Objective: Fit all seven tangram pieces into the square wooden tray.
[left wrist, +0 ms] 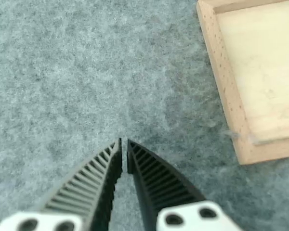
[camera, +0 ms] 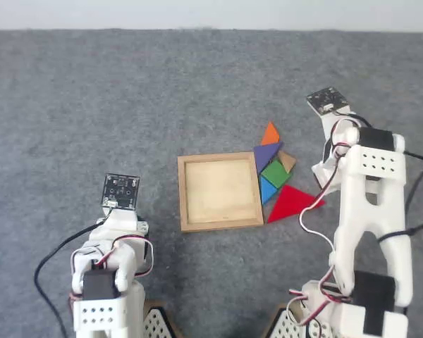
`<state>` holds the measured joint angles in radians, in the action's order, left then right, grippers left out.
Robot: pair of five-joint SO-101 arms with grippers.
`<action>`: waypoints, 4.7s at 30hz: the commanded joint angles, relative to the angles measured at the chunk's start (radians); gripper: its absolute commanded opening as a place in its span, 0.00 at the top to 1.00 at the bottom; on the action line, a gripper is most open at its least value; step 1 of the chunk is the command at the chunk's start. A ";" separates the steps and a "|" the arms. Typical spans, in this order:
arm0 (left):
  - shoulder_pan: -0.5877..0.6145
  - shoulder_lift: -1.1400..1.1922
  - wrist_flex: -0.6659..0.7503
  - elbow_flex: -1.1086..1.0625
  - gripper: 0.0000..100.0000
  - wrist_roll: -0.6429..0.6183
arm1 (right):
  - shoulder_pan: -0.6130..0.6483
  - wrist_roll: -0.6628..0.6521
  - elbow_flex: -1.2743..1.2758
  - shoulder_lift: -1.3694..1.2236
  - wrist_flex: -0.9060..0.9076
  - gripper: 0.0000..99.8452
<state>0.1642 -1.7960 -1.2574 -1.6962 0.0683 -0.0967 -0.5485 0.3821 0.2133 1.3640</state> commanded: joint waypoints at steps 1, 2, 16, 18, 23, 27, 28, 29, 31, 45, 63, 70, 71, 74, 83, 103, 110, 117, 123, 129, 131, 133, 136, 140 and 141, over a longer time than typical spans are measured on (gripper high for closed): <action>-0.002 -0.020 -0.003 0.012 0.98 0.002 | 0.008 0.018 -0.006 0.071 -0.004 0.97; -0.002 -0.020 -0.003 0.012 0.98 0.002 | 0.008 0.018 -0.012 0.082 -0.004 0.97; -0.002 -0.020 -0.003 0.012 0.98 0.002 | 0.031 0.012 -0.046 0.335 0.091 0.97; -0.002 -0.020 -0.003 0.012 0.98 0.002 | 0.053 0.012 -0.046 0.334 0.097 0.97; -0.002 -0.020 -0.003 0.012 0.98 0.002 | 0.101 0.009 -0.020 0.315 0.088 0.97; -0.002 -0.020 -0.003 0.012 0.98 0.002 | 0.105 0.009 -0.017 0.268 0.050 0.97; -0.002 -0.020 -0.003 0.012 0.98 0.002 | 0.105 0.009 -0.017 0.257 0.044 0.97; -0.002 -0.020 -0.003 0.012 0.98 0.002 | 0.105 0.009 -0.018 0.245 0.042 0.97; -0.002 -0.020 -0.003 0.012 0.98 0.002 | 0.108 0.009 -0.020 0.232 0.036 0.97; -0.002 -0.020 -0.003 0.012 0.98 0.002 | 0.097 0.006 -0.021 0.298 0.094 0.97; -0.002 -0.020 -0.003 0.012 0.98 0.002 | -0.298 -0.707 0.453 0.314 -0.157 0.72; -0.002 -0.020 -0.003 0.012 0.98 0.002 | -0.084 -0.617 0.486 0.312 -0.113 0.72; -0.002 -0.020 -0.003 0.012 0.98 0.002 | -0.050 -0.615 0.488 0.312 -0.087 0.72; -0.002 -0.020 -0.003 0.012 0.98 0.002 | 0.038 -0.586 0.494 0.303 -0.058 0.72; -0.002 -0.020 -0.003 0.012 0.98 0.002 | 0.197 -0.499 0.563 0.303 -0.128 0.72; -0.002 -0.020 -0.003 0.012 0.98 0.002 | -0.048 -0.568 0.707 0.317 -0.418 0.72; -0.002 -0.020 -0.003 0.012 0.98 0.002 | -0.087 -0.399 0.423 0.308 -0.145 0.72; -0.002 -0.020 -0.003 0.012 0.98 0.002 | -0.090 -0.241 0.308 0.150 -0.166 0.72; -0.002 -0.020 -0.003 0.012 0.98 0.002 | -0.031 -0.219 0.230 0.051 -0.070 0.72; -0.002 -0.020 -0.003 0.012 0.98 0.002 | -0.134 -0.169 0.018 0.044 0.116 0.72; -0.002 -0.020 -0.003 0.012 0.98 0.002 | -0.133 -0.176 0.018 0.045 0.117 0.72; -0.002 -0.020 -0.003 0.012 0.98 0.002 | -0.107 -0.180 0.040 0.041 0.110 0.72; -0.002 -0.020 -0.003 0.012 0.98 0.002 | -0.101 -0.155 0.092 0.041 0.088 0.72; -0.002 -0.020 -0.003 0.012 0.98 0.002 | -0.117 -0.203 0.152 0.044 0.031 0.63; -0.002 -0.020 -0.003 0.012 0.98 0.002 | -0.117 -0.229 0.167 0.045 0.033 0.59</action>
<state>0.1642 -1.7960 -1.2574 -1.6962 0.0683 -0.2087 -0.7127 0.5186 0.2470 1.4316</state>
